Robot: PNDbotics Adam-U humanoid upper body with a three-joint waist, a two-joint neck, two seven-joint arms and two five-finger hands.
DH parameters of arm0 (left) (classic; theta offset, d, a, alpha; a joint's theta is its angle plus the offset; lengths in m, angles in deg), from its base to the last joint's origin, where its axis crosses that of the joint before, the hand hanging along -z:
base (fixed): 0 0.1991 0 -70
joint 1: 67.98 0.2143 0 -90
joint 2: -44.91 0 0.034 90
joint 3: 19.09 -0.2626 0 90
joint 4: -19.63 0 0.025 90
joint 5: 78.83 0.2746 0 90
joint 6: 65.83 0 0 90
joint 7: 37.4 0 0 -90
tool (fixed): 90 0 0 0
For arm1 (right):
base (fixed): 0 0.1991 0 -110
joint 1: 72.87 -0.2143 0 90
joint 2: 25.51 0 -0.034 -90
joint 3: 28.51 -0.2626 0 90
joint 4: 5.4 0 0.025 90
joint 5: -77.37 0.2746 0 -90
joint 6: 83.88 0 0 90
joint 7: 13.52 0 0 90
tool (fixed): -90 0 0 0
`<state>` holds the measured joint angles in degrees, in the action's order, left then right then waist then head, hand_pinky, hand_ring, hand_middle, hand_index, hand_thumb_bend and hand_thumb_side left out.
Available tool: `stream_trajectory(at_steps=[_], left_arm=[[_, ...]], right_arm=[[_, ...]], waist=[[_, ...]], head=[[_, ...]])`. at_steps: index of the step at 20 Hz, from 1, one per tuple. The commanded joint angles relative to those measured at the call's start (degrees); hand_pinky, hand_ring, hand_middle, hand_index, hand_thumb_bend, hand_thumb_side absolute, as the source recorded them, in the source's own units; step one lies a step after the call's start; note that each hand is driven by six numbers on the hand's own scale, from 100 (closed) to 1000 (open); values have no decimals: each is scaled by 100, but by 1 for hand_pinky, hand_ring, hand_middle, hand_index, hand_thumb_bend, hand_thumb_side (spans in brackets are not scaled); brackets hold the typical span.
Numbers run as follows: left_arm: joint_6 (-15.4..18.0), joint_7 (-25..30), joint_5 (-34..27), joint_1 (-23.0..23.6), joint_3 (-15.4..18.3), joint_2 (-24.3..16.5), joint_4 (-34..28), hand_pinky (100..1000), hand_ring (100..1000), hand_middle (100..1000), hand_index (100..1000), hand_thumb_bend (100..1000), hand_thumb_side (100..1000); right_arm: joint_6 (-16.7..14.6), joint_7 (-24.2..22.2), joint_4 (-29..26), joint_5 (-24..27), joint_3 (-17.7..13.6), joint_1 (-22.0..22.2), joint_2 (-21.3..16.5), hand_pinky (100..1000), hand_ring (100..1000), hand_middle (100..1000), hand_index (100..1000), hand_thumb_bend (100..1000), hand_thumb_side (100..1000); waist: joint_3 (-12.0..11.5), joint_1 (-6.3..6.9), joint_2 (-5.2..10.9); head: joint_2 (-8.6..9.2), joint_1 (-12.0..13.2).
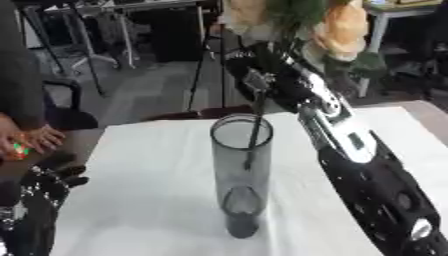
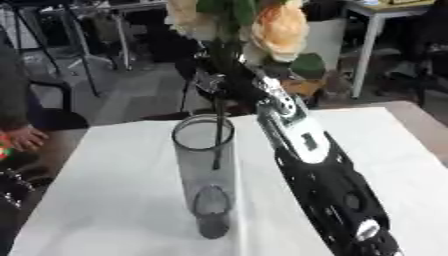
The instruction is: Arrange flowers into the vase.
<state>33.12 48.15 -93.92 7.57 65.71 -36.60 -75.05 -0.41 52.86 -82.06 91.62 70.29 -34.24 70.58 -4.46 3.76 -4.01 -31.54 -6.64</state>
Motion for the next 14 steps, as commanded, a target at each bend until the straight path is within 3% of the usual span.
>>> stream_trajectory(at_steps=[1, 2, 4, 5, 6, 14], left_arm=[[27, 7, -5, -60, 53, -56, -43, 692, 697, 719, 789, 1000, 871], [27, 7, -6, -59, 53, -56, -42, 692, 697, 719, 789, 1000, 871], [28, 7, -6, -57, 54, -56, -42, 692, 696, 719, 789, 1000, 871], [28, 6, -6, -56, 54, -56, -42, 692, 696, 719, 789, 1000, 871], [28, 6, -6, -56, 54, -56, -42, 692, 696, 719, 789, 1000, 871], [28, 10, -8, -56, 53, -55, -43, 692, 696, 719, 789, 1000, 871]], right_arm=[[-22, -10, -7, -83, -77, -102, -67, 280, 385, 281, 217, 382, 392], [-24, -14, 4, -96, -79, -102, -66, 280, 385, 281, 217, 382, 392], [-26, -21, 24, -118, -84, -97, -64, 399, 422, 299, 218, 382, 392], [-26, -25, 31, -127, -87, -96, -63, 399, 422, 299, 218, 382, 392], [-27, -28, 37, -134, -88, -96, -62, 460, 452, 320, 218, 382, 391], [-41, -51, 59, -165, -95, -101, -56, 471, 459, 328, 218, 382, 392]], waist=[[-4, -24, -7], [-4, -24, -7], [-4, -23, -6], [-4, -22, -5], [-5, -22, -4], [-10, -23, 0]], head=[[19, 11], [19, 11], [19, 10], [19, 10], [19, 8], [18, 2]])
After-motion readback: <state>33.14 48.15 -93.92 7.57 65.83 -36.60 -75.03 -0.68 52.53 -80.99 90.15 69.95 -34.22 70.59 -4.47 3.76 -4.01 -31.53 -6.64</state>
